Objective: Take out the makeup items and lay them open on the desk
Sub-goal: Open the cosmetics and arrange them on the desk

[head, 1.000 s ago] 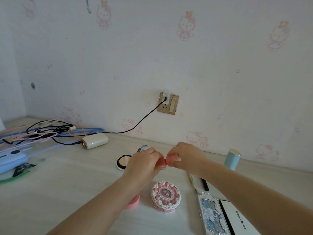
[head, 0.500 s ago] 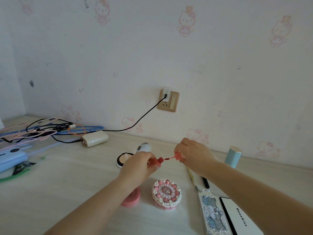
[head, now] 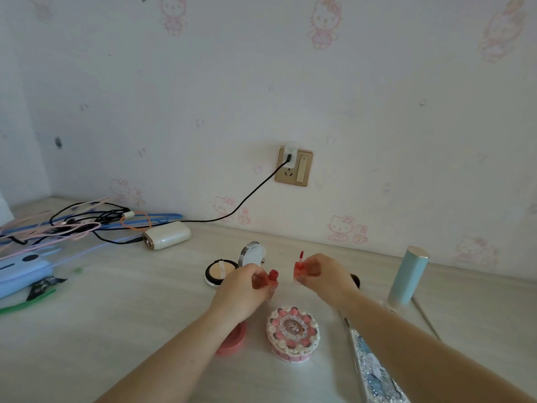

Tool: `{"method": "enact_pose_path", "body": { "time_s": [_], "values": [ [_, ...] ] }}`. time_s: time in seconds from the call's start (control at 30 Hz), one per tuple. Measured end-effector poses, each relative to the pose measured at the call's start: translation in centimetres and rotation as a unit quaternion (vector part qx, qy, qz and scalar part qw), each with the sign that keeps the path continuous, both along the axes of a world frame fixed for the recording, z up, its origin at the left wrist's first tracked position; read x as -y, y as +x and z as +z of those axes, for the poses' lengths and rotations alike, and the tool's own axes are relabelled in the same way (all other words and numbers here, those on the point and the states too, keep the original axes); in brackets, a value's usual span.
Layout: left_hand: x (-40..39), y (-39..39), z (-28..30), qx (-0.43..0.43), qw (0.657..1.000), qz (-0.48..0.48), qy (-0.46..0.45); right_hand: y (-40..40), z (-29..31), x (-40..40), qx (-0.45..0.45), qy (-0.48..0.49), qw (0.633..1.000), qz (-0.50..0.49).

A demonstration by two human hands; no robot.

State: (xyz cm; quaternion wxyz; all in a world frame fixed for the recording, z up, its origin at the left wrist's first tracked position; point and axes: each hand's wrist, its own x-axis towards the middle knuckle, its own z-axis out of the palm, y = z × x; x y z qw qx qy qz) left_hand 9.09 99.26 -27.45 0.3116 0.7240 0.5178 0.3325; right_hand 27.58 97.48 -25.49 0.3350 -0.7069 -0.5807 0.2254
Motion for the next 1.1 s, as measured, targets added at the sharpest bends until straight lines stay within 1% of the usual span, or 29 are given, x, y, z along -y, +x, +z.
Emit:
{"method": "enact_pose_path", "body": {
  "time_s": [0.1, 0.27, 0.43, 0.53, 1.0, 1.1],
  "values": [
    [-0.4, -0.1, -0.3, -0.007, 1.0, -0.005, -0.009, -0.2, -1.0, -0.7, -0.026, -0.021, 0.999, -0.01],
    [-0.9, 0.0, -0.8, -0.005, 1.0, -0.007, -0.021, -0.9, -2.0, -2.0, -0.038, -0.034, 0.998, -0.024],
    [-1.3, 0.2, -0.9, 0.005, 1.0, -0.013, -0.02, -1.4, -2.5, -3.2, -0.01, -0.043, 0.999, -0.02],
    [-1.5, 0.3, -0.9, -0.003, 1.0, -0.015, -0.016, -1.7, -2.2, -3.4, 0.002, -0.046, 0.999, 0.004],
    [-2.5, 0.9, -1.5, -0.018, 1.0, 0.001, -0.014, -2.4, -2.9, -5.0, 0.019, -0.065, 0.998, 0.008],
    [-2.4, 0.9, -1.2, -0.032, 0.999, -0.002, -0.013, -2.3, -2.7, -4.8, 0.018, -0.062, 0.998, 0.012]
  ]
}}
